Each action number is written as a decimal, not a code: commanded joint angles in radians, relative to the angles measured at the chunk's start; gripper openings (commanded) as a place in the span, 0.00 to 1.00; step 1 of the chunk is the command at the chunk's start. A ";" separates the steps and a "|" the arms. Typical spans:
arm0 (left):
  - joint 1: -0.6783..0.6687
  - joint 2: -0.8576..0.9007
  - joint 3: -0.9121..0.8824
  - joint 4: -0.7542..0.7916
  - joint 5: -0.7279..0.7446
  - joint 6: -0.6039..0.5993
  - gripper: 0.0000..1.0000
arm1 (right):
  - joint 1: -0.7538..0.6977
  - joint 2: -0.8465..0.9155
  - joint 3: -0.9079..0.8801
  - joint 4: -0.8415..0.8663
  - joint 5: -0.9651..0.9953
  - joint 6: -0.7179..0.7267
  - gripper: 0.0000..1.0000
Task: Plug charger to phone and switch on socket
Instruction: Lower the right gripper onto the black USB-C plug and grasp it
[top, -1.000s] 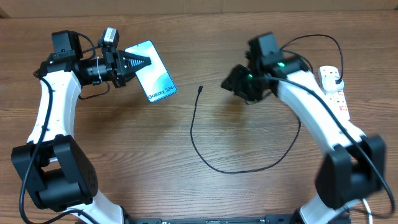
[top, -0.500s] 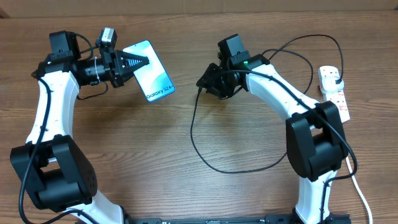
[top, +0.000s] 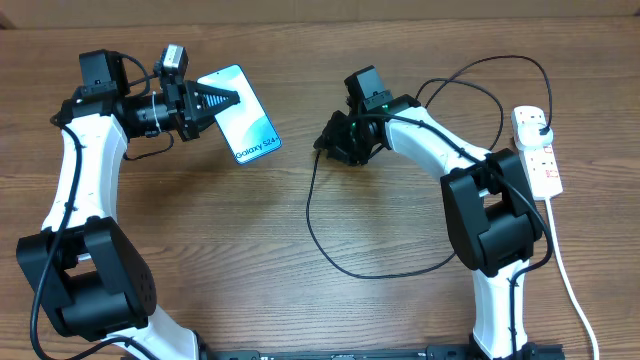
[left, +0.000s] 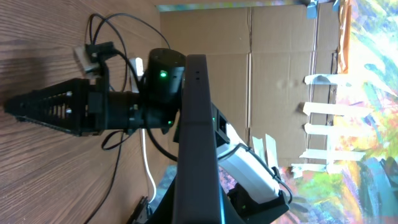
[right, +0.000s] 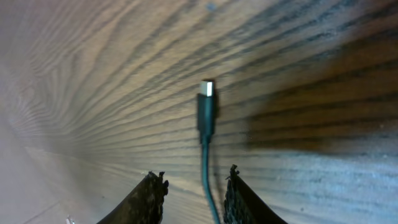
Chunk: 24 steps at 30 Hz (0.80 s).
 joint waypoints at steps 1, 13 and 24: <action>0.007 -0.008 0.011 0.000 0.047 0.023 0.04 | 0.007 0.040 0.024 0.012 -0.013 0.000 0.33; 0.007 -0.008 0.011 0.000 0.045 0.023 0.04 | 0.032 0.096 0.021 0.058 -0.013 0.000 0.33; 0.007 -0.008 0.011 0.000 0.046 0.023 0.04 | 0.044 0.122 0.020 0.058 0.031 0.003 0.17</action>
